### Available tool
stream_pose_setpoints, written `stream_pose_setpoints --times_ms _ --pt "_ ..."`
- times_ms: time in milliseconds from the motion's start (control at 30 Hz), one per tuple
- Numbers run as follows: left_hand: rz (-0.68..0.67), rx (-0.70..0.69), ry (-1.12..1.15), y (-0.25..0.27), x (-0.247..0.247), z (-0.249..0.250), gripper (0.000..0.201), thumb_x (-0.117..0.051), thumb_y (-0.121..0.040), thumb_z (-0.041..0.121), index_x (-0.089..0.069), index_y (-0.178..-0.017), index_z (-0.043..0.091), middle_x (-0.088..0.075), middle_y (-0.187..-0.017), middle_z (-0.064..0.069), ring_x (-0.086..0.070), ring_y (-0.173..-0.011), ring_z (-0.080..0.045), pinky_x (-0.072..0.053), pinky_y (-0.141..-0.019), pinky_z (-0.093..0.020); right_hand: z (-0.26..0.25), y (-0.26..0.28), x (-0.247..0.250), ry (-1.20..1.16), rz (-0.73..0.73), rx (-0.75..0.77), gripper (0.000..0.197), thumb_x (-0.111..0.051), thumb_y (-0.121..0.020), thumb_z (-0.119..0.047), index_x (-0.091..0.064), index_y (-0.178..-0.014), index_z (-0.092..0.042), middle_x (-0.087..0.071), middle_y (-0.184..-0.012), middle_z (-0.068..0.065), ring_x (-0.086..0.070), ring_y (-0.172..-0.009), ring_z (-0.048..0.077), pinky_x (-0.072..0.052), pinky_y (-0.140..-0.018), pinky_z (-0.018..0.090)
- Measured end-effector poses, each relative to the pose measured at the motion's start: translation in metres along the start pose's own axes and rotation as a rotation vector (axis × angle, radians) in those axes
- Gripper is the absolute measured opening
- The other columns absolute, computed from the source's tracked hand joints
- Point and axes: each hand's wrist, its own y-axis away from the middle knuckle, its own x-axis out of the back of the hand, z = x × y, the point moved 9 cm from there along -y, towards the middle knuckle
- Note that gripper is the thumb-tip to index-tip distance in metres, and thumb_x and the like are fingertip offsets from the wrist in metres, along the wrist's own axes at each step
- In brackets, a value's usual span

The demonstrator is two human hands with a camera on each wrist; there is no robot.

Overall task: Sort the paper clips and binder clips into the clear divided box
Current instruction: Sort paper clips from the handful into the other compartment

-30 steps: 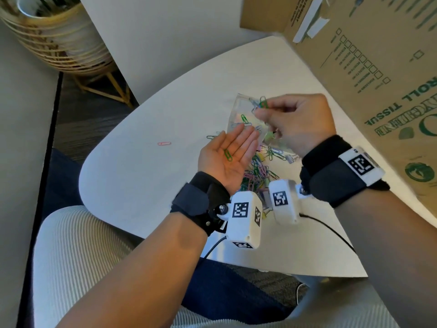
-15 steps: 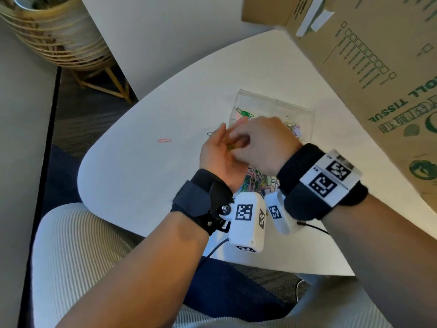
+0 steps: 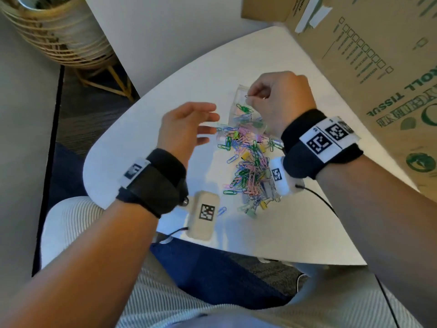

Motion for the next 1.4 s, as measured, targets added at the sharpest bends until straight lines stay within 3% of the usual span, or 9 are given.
stream_pose_setpoints --times_ms 167,367,533,767,933,1100,1200,1300,1400 --pt "0.105 -0.083 -0.510 -0.010 0.044 0.012 0.024 -0.050 -0.090 0.007 -0.068 -0.100 0.018 -0.069 -0.100 -0.003 -0.060 -0.084 -0.014 -0.051 -0.079 -0.032 0.006 0.005 -0.010 0.099 -0.165 -0.009 0.028 -0.066 -0.087 -0.032 -0.067 -0.114 -0.027 -0.065 -0.120 -0.003 -0.058 -0.107 0.020 -0.046 -0.093 0.029" --pt "0.122 -0.018 -1.074 -0.025 0.080 -0.010 0.046 -0.062 -0.086 0.021 -0.050 -0.130 0.027 -0.045 -0.132 -0.010 -0.050 -0.116 -0.031 -0.044 -0.096 -0.041 0.016 0.044 0.001 -0.054 -0.120 -0.014 0.009 -0.062 -0.088 -0.026 -0.070 -0.091 -0.028 -0.065 -0.080 -0.012 -0.061 -0.075 0.009 -0.048 -0.073 0.022" --pt "0.009 0.107 -1.439 -0.019 0.054 -0.032 0.059 -0.057 -0.088 0.032 -0.034 -0.142 0.021 -0.032 -0.135 -0.017 -0.035 -0.121 -0.040 -0.032 -0.102 -0.041 0.040 0.087 -0.023 -0.044 -0.257 -0.074 0.014 -0.061 -0.090 -0.027 -0.068 -0.103 -0.028 -0.062 -0.096 -0.015 -0.056 -0.083 0.007 -0.041 -0.078 0.022" --pt "-0.211 -0.011 -1.365 0.027 -0.020 -0.059 0.053 -0.055 -0.087 0.031 -0.041 -0.138 0.025 -0.033 -0.135 -0.010 -0.029 -0.124 -0.033 -0.031 -0.103 -0.039 0.073 0.121 -0.025 0.041 -0.320 -0.183 0.024 -0.063 -0.088 -0.033 -0.063 -0.112 -0.033 -0.056 -0.125 -0.001 -0.052 -0.111 0.019 -0.044 -0.094 0.033" --pt "-0.393 -0.096 -1.277 0.041 -0.055 -0.069 0.052 -0.054 -0.089 0.026 -0.041 -0.139 0.029 -0.032 -0.142 -0.006 -0.024 -0.132 -0.028 -0.028 -0.108 -0.039 0.084 0.113 -0.030 0.078 -0.323 -0.216 0.047 -0.055 -0.092 -0.032 -0.044 -0.138 -0.029 -0.036 -0.147 0.005 -0.035 -0.134 0.028 -0.033 -0.110 0.039" --pt "-0.328 -0.252 -1.333 0.019 -0.068 -0.042 0.058 -0.055 -0.089 0.022 -0.033 -0.143 0.024 -0.024 -0.149 -0.005 -0.024 -0.135 -0.029 -0.030 -0.109 -0.041 0.076 0.097 -0.043 0.103 -0.373 -0.185 0.059 -0.044 -0.094 -0.024 -0.025 -0.148 -0.034 -0.026 -0.154 0.007 -0.029 -0.139 0.033 -0.029 -0.112 0.040" --pt "-0.234 -0.144 -1.421 0.000 -0.058 -0.041 0.057 -0.051 -0.091 0.029 -0.031 -0.144 0.020 -0.024 -0.150 -0.008 -0.028 -0.134 -0.033 -0.033 -0.106 -0.045 0.075 0.090 -0.054 0.178 -0.412 -0.166 0.059 -0.042 -0.095 -0.025 -0.021 -0.150 -0.028 -0.026 -0.153 0.011 -0.025 -0.138 0.039 -0.028 -0.111 0.043" --pt "-0.170 -0.018 -1.428 -0.013 -0.045 -0.045 0.059 -0.047 -0.093 0.034 -0.026 -0.145 0.017 -0.025 -0.150 -0.012 -0.030 -0.132 -0.036 -0.033 -0.107 -0.045 0.073 0.088 -0.065 0.262 -0.445 -0.121 0.052 -0.042 -0.096 -0.026 -0.031 -0.147 -0.019 -0.033 -0.146 0.012 -0.026 -0.133 0.039 -0.026 -0.110 0.041" --pt "-0.184 -0.054 -1.368 -0.019 -0.048 -0.043 0.064 -0.049 -0.093 0.035 -0.022 -0.148 0.015 -0.019 -0.154 -0.010 -0.024 -0.138 -0.032 -0.029 -0.111 -0.045 0.066 0.089 -0.072 0.238 -0.476 -0.046 0.044 -0.041 -0.096 -0.022 -0.047 -0.139 -0.019 -0.044 -0.136 0.010 -0.034 -0.127 0.034 -0.030 -0.107 0.037"
